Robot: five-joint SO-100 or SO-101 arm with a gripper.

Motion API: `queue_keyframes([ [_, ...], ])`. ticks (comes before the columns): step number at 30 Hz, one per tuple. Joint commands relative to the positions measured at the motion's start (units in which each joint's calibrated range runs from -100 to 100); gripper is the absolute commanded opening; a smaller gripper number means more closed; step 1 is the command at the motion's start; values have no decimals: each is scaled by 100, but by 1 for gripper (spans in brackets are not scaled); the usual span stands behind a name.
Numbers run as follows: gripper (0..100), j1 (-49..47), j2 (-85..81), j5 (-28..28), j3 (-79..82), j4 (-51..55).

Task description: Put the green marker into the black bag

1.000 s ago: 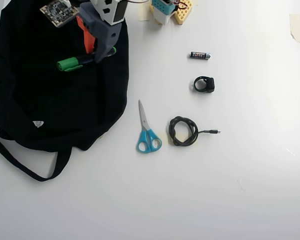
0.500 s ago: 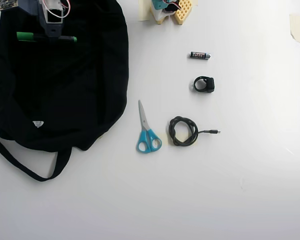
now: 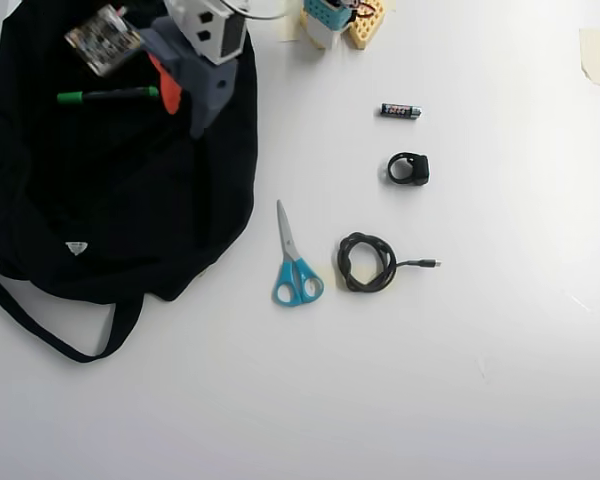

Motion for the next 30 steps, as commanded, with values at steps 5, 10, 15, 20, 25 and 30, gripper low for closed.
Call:
queue_keyframes([
  [5, 6, -2930, -601, -501, -48, -7],
  [10, 2, -3244, -1025, -517, 95, 45],
  [15, 2, -3184, -1805, -454, 724, 45],
  [20, 2, -3214, -2718, -124, 1722, 45],
  [25, 2, -3207, -3705, 259, 2674, -16],
  [30, 2, -3229, -4718, 275, 3519, -16],
])
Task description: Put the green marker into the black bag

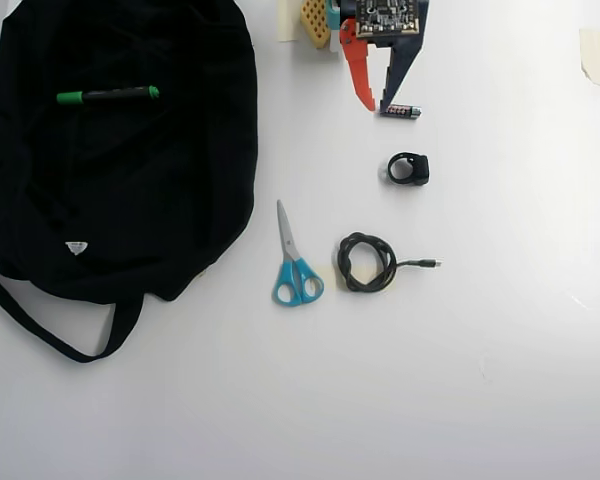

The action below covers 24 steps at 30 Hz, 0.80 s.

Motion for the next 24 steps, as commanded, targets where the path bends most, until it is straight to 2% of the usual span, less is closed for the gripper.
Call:
queue_keyframes([
  [1, 2, -33, -890, 36, 545, -50],
  [9, 2, -56, -2276, 51, 1749, -76],
  [14, 2, -11, -3131, 466, 2476, -76],
  [24, 2, 19, -4874, 471, 4166, -76],
])
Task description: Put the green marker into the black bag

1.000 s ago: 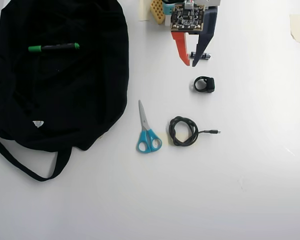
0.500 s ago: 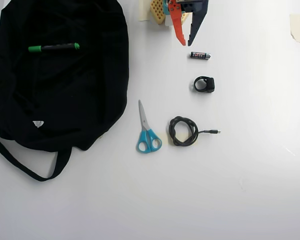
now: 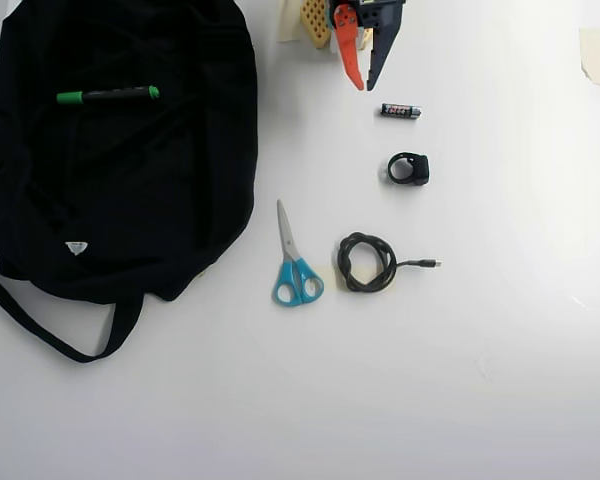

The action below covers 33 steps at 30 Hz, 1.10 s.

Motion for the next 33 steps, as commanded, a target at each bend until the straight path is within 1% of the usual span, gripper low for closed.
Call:
queue_keyframes([
  [1, 2, 34, -540, 17, 482, -76],
  [4, 2, 19, -805, 11, 814, -76],
  [17, 2, -33, -822, 11, 1937, -76],
  [26, 2, -41, -830, 11, 2063, -145],
  [31, 2, -33, -822, 11, 2908, -360],
  [33, 2, -26, -822, 11, 2917, -386],
])
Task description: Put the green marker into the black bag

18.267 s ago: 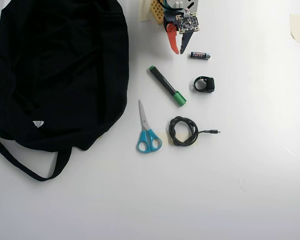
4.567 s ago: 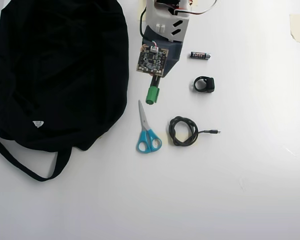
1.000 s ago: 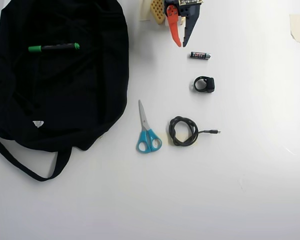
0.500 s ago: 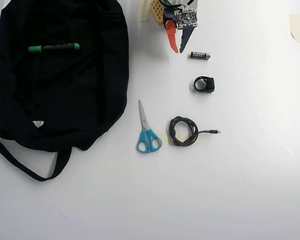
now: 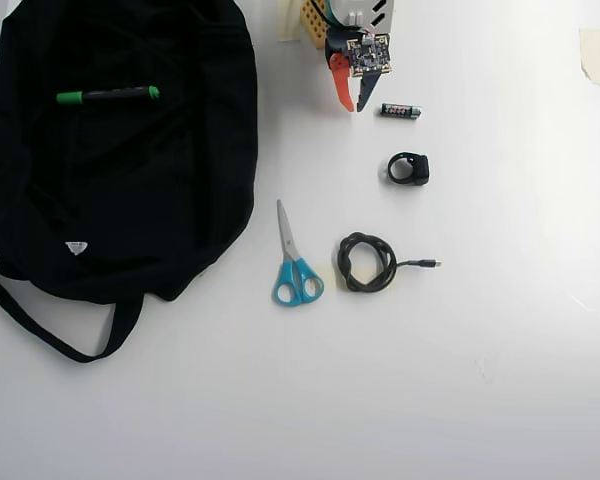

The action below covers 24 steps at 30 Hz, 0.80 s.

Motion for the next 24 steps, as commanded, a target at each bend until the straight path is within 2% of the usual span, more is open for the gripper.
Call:
queue_keyframes([
  [1, 2, -18, -66, -18, 259, 0],
  [24, 2, -11, -42, 14, 259, -8],
])
